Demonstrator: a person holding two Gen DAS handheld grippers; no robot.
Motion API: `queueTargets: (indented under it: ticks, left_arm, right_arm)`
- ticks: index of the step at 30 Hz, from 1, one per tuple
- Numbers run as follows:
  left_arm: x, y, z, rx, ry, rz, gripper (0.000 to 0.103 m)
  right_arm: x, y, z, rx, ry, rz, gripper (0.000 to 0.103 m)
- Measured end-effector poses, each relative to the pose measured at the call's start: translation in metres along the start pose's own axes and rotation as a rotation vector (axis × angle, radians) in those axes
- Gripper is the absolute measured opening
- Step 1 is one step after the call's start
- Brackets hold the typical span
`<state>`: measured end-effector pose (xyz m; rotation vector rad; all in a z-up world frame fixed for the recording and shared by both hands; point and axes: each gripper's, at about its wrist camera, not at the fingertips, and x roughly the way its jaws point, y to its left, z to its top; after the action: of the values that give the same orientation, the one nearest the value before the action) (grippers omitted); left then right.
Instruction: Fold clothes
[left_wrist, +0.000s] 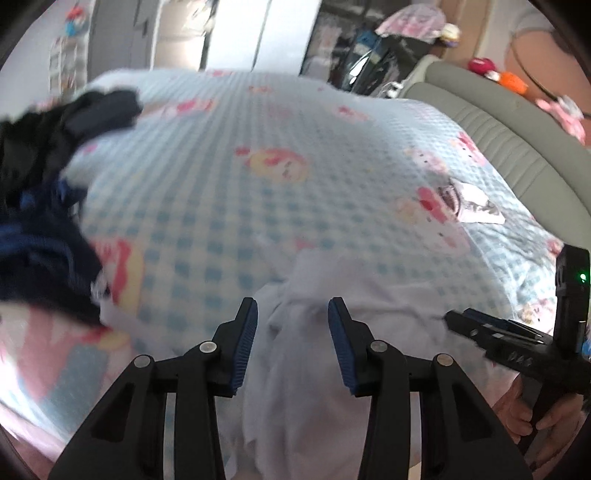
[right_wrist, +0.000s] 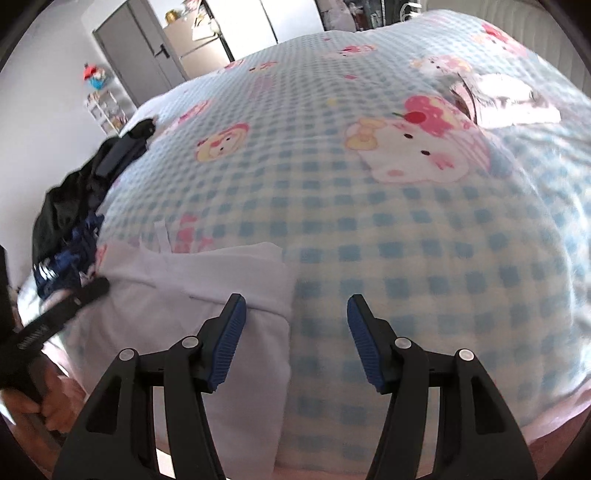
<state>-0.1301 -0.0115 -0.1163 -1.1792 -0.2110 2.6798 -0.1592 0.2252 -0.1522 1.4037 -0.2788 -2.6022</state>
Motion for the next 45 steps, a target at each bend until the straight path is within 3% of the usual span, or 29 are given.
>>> queueTargets:
  ticks: [2,5,8,10,15,20,22,25,28,32,34,36,39,42,45]
  left_arm:
    - [-0.003,-0.018,0.004,0.095,-0.02,0.039,0.043]
    - [-0.002,-0.043,0.004,0.235,-0.02,0.032,0.043]
    - [0.013,-0.061,0.0,0.282,0.028,-0.021,0.044]
    - [0.025,-0.062,-0.004,0.285,0.061,0.0,0.044]
    - [0.033,-0.041,-0.006,0.225,0.087,0.023,0.046]
    - [0.034,0.004,-0.002,0.073,0.108,0.105,0.049]
    - [0.024,0.017,0.0,-0.003,0.092,0.018,0.049]
    - [0.004,0.007,0.005,0.036,0.006,-0.026,0.048]
    - [0.018,-0.003,0.009,0.068,0.052,-0.023,0.048]
    - [0.049,0.008,0.007,0.045,0.147,0.078,0.049]
    - [0.051,0.02,0.007,-0.007,0.16,0.118,0.057]
    - [0.042,0.031,0.007,-0.057,0.141,0.163,0.057]
    - [0.018,0.039,0.006,-0.106,0.07,0.216,0.054]
    - [-0.001,0.035,0.004,-0.131,0.008,0.092,0.054]
    - [0.004,0.009,0.011,-0.02,0.024,-0.073,0.055]
  right_arm:
    - [0.0,0.007,0.0,-0.01,0.01,0.01,0.059]
    - [-0.001,0.016,-0.001,-0.034,0.014,0.013,0.059]
    - [-0.002,0.025,-0.004,-0.059,0.021,0.013,0.059]
    - [0.002,0.028,-0.007,-0.067,0.034,0.001,0.058]
    - [0.01,0.029,-0.015,-0.089,0.061,-0.01,0.06]
    - [0.011,0.017,-0.015,-0.054,0.056,-0.025,0.066]
    - [0.008,0.014,-0.013,-0.03,0.045,-0.014,0.066]
    - [0.006,0.019,-0.004,-0.043,0.013,0.005,0.066]
    - [0.014,0.027,0.006,-0.084,0.009,0.027,0.067]
    - [0.036,0.029,0.019,-0.092,0.034,0.017,0.066]
    - [0.037,0.023,0.027,-0.062,0.014,-0.021,0.066]
    - [0.031,0.009,0.032,-0.005,-0.014,-0.07,0.066]
    - [0.017,-0.007,0.029,0.059,-0.032,-0.026,0.066]
    - [0.004,-0.002,0.016,0.039,-0.024,0.076,0.066]
    - [0.005,0.011,0.008,-0.004,-0.006,0.094,0.067]
